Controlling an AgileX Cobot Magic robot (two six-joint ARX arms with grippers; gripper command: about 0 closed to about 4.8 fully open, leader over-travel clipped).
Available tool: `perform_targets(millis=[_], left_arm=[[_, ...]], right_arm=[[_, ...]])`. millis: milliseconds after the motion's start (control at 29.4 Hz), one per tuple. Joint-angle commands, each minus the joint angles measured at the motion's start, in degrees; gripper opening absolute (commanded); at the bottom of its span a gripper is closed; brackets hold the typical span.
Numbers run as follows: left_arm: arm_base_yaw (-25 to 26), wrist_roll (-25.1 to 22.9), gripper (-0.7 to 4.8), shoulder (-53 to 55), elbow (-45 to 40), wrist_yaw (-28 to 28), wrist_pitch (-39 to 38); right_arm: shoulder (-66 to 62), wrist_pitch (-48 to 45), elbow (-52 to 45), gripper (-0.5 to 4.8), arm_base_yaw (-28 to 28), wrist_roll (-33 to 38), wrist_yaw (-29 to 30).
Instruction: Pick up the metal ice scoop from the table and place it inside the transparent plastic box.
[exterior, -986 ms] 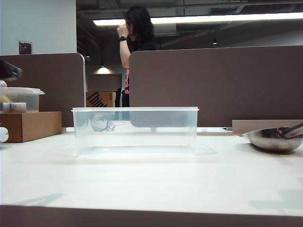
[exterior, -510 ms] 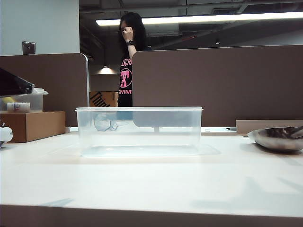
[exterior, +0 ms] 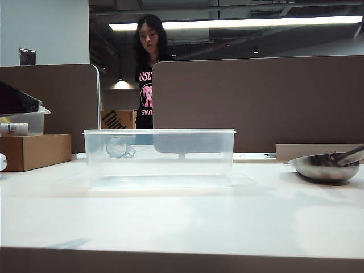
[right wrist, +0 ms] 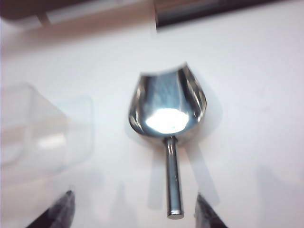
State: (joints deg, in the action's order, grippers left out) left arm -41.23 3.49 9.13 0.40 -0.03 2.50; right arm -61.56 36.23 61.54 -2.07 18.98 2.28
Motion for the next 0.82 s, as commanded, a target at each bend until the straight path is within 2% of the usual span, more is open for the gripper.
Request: perform_targets(millis=[34,238,442,510,816], left_arm=[[0.02,-0.02,0.21,-0.09,-0.02,0.09,0.50],[0.02,-0.02,0.21,-0.48,-0.02,0.09,0.48],[0.02,-0.02,0.21,-1.66,-0.02,0.07,0.46],[0.02,-0.02,0.21,-1.73,-0.02,0.07,0.52],[0.02,-0.02,0.21,-1.73,-0.02,0.07,0.50]], right_arm=[[-12.26,9.64,9.14,3.19,-0.09,-5.03,2.60],[-30.14,22.34,21.11,3.19,-0.13,-8.59,2.32],[-36.04,26.91,21.86,3.19,-0.39,-8.96,-4.46],[-36.46,27.12,21.84,3.19,-0.39,-8.98,-6.73],[-37.03,23.58,21.81,3.05,-0.39,-10.36,-6.62]])
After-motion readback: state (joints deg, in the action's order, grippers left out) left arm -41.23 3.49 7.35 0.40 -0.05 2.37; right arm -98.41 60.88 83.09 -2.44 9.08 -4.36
